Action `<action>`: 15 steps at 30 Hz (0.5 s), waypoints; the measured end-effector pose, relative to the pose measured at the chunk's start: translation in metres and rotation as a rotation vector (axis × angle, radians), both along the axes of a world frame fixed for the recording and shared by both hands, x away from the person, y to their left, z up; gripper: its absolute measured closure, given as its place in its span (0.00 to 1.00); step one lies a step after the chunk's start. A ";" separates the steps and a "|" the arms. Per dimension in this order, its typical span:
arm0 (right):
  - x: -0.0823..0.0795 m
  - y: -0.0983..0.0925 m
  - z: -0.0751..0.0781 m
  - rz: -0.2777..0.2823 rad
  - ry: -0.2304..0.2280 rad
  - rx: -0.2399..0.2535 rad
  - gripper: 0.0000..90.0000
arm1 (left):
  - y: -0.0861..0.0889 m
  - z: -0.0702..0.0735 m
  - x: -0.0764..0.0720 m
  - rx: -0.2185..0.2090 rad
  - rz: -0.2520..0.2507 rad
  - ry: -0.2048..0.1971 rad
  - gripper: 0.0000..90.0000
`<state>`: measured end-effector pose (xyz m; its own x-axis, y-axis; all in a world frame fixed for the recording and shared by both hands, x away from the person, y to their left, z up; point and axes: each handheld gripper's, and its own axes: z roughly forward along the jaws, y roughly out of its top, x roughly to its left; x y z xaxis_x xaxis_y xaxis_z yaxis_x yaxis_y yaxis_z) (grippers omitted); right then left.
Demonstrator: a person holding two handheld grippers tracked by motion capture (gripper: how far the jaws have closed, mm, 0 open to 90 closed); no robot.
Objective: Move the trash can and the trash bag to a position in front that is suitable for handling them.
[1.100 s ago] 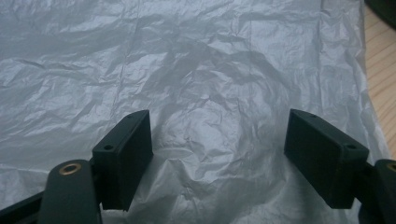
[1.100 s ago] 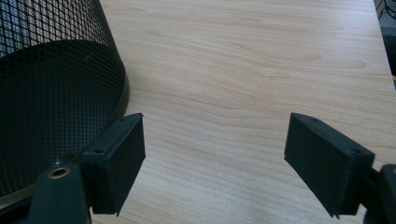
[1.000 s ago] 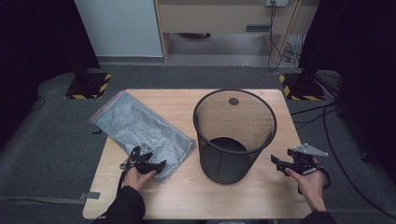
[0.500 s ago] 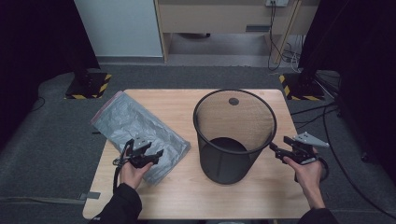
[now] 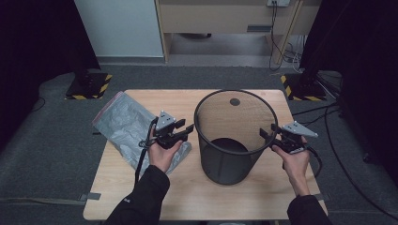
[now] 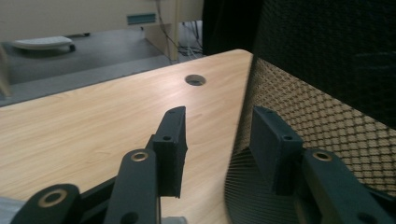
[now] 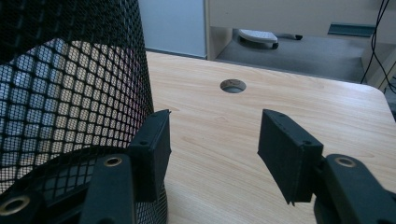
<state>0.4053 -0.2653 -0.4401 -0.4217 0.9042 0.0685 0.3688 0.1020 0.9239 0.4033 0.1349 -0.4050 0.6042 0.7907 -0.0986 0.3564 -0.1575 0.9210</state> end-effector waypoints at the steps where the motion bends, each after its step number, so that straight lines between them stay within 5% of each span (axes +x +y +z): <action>1: 0.000 0.000 0.000 0.002 -0.011 -0.006 0.50 | -0.001 -0.001 0.000 0.005 -0.009 0.003 0.62; 5: -0.001 0.002 0.000 0.025 -0.014 -0.006 0.54 | -0.004 -0.003 -0.005 -0.011 -0.048 0.009 0.62; 15: -0.008 0.025 0.004 0.089 0.007 -0.034 0.59 | 0.018 -0.002 -0.021 -0.011 -0.051 0.022 0.66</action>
